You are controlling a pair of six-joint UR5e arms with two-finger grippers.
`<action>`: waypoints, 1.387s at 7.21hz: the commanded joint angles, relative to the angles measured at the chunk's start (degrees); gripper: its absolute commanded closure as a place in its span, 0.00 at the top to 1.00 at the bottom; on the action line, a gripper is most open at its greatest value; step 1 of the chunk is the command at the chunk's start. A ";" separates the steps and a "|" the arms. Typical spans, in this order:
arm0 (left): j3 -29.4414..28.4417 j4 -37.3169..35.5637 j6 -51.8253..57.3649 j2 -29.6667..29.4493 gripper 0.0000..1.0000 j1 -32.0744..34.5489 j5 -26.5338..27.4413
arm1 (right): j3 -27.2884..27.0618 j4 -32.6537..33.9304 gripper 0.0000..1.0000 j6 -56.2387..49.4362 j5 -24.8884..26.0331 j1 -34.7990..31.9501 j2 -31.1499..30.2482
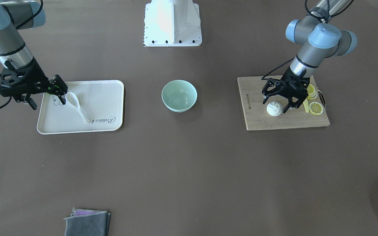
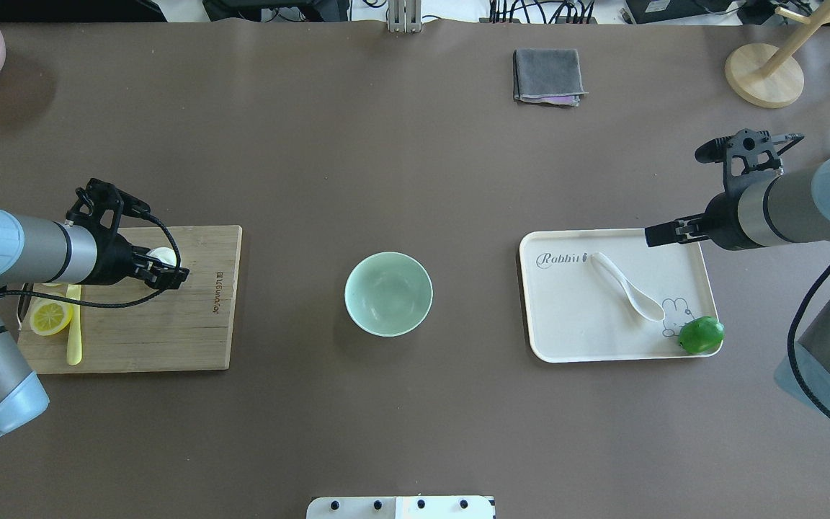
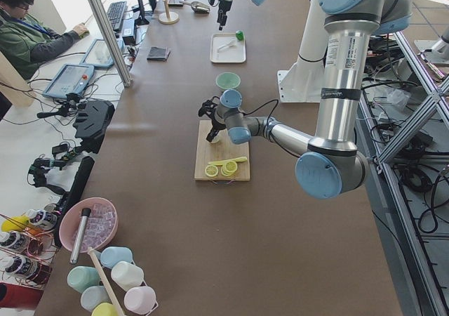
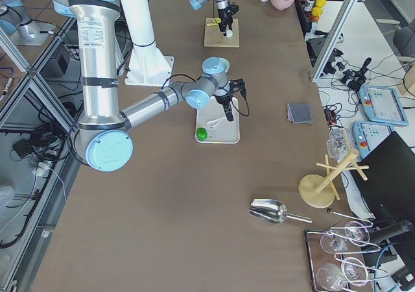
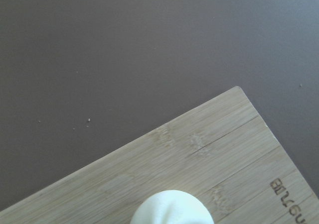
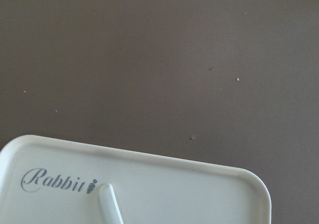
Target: Put spoon and bun in bowl
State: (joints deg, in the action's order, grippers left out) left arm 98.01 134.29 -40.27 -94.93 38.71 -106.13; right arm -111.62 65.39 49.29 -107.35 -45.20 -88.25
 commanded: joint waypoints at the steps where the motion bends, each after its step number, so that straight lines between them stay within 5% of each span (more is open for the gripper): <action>1: 0.86 0.01 -0.25 -0.08 0.00 0.05 -0.04 | -0.01 0.00 1.00 -0.07 0.03 0.03 0.10; 3: 3.92 -0.08 -3.56 -0.86 0.00 0.05 0.04 | -0.09 0.00 1.00 0.02 0.03 0.03 0.01; 5: 4.47 -0.43 -18.03 -9.00 0.00 -3.17 0.66 | -0.01 -0.09 1.00 -0.07 0.03 0.03 -0.08; 7: 3.77 -0.78 -23.43 -15.95 0.00 -14.48 12.56 | -0.01 -0.09 1.00 -0.07 0.12 -0.06 0.01; 10: 1.83 -5.35 -27.05 -22.75 0.00 -16.12 13.58 | -0.01 -0.09 1.00 -0.16 0.38 0.02 0.01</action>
State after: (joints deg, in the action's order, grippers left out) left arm 100.23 130.58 -66.19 -115.57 23.16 -92.76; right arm -111.62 65.33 49.14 -107.00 -45.25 -88.24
